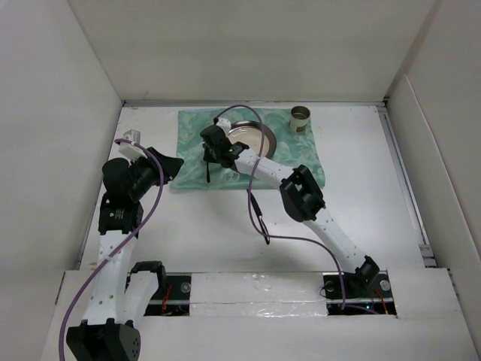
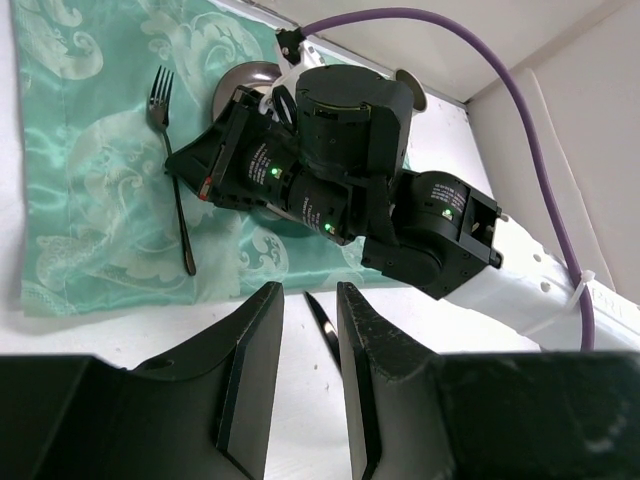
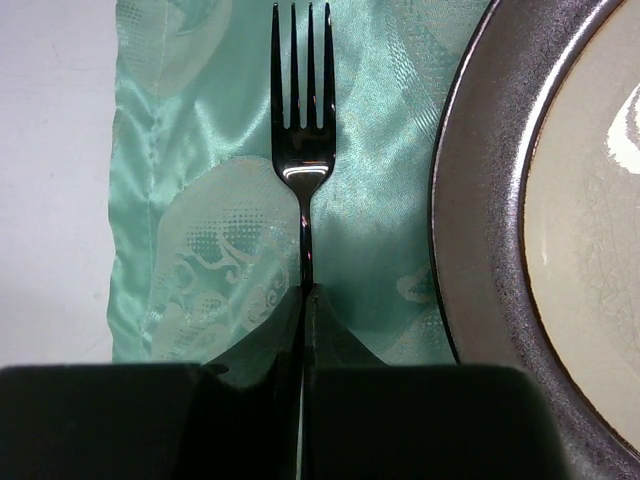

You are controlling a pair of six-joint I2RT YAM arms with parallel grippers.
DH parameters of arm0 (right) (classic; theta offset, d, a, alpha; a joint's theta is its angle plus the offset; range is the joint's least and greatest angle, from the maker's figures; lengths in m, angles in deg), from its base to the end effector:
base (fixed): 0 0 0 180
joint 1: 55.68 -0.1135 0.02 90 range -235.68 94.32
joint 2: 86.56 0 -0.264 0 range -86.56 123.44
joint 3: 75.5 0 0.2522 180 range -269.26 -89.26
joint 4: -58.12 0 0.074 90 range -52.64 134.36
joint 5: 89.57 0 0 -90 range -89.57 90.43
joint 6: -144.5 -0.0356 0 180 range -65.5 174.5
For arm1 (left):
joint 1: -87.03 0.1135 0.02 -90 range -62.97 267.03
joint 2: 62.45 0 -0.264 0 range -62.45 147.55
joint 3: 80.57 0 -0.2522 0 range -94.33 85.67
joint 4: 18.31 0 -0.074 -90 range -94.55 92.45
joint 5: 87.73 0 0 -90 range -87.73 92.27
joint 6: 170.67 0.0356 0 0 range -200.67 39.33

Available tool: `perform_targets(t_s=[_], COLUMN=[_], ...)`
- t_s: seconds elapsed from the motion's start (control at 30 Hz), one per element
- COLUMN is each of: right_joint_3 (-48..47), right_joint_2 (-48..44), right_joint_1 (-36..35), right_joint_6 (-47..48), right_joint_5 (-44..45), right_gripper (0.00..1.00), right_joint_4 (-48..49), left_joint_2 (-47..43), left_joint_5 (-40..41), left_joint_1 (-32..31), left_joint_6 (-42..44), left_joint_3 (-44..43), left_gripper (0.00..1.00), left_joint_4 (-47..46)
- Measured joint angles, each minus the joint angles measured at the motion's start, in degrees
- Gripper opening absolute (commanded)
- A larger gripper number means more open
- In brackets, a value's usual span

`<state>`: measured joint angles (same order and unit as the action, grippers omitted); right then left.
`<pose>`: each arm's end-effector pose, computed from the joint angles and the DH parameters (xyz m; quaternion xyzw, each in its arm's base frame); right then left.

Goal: Set the dinner table for one person

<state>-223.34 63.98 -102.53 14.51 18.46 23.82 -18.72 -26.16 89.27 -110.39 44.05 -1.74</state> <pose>0.4101 0.4214 0.1666 0.0169 0.8865 0.2010 0.4165 0.1817 -0.0099 0.3379 -0.0370 0.7324 -0.3314 0.5937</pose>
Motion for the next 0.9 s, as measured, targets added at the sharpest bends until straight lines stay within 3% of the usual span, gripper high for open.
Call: perform_targets(t_s=[0.03, 0.07, 0.1, 0.2, 0.37, 0.47, 0.5, 0.53, 0.77, 0.83, 0.9], right_joint_3=[0.0, 0.0, 0.07, 2.67, 6.82, 11.47, 15.93, 20.61, 64.15, 75.38, 85.18], right_joint_2=[0.02, 0.07, 0.07, -0.68, -4.55, -11.52, -16.0, -20.87, -60.17, -67.36, -71.34], right_joint_1=[0.0, 0.28, 0.31, 0.39, 0.13, -0.46, -0.74, -1.16, -7.17, -9.88, -11.8], right_joint_6=[-0.24, -0.5, -0.42, -0.55, 3.04, 5.81, 6.51, 7.54, 12.26, 12.2, 11.72], right_joint_5=[-0.04, -0.02, -0.11, -0.57, -1.55, -2.34, -2.51, -2.75, 0.09, 1.9, 2.32], right_gripper=[0.24, 0.24, 0.33, 0.44, 0.45, 0.22, 0.03, 0.0, 0.0, 0.1, 0.31], right_joint_4=[0.0, -0.02, 0.11, 2.51, 3.82, 5.7, 7.39, 8.61, 26.14, 28.35, 27.21], left_joint_2=[0.02, 0.04, 0.04, 0.04, 0.09, 0.13, 0.13, 0.13, 0.09, 0.15, 0.42], left_joint_5=[0.0, 0.0, 0.02, 0.04, 0.02, 0.04, 0.04, 0.04, -0.22, -0.9, -1.53], left_joint_1=[0.0, 0.0, 0.0, 0.0, 0.0, 0.0, 0.0, 0.0, 0.0, 0.0, 0.0], left_joint_6=[0.0, 0.0, 0.0, 0.02, 0.04, 0.07, 0.07, 0.07, 0.09, 0.04, 0.07], left_joint_3=[0.0, 0.0, 0.0, 0.0, 0.0, 0.02, 0.02, 0.02, 0.04, 0.04, 0.04], left_gripper=[0.26, 0.26, 0.26, 0.26, 0.26, 0.26, 0.26, 0.26, 0.25, 0.25, 0.25], left_joint_4=[0.0, 0.02, 0.02, 0.02, 0.02, 0.02, 0.02, 0.02, 0.02, 0.0, -0.04])
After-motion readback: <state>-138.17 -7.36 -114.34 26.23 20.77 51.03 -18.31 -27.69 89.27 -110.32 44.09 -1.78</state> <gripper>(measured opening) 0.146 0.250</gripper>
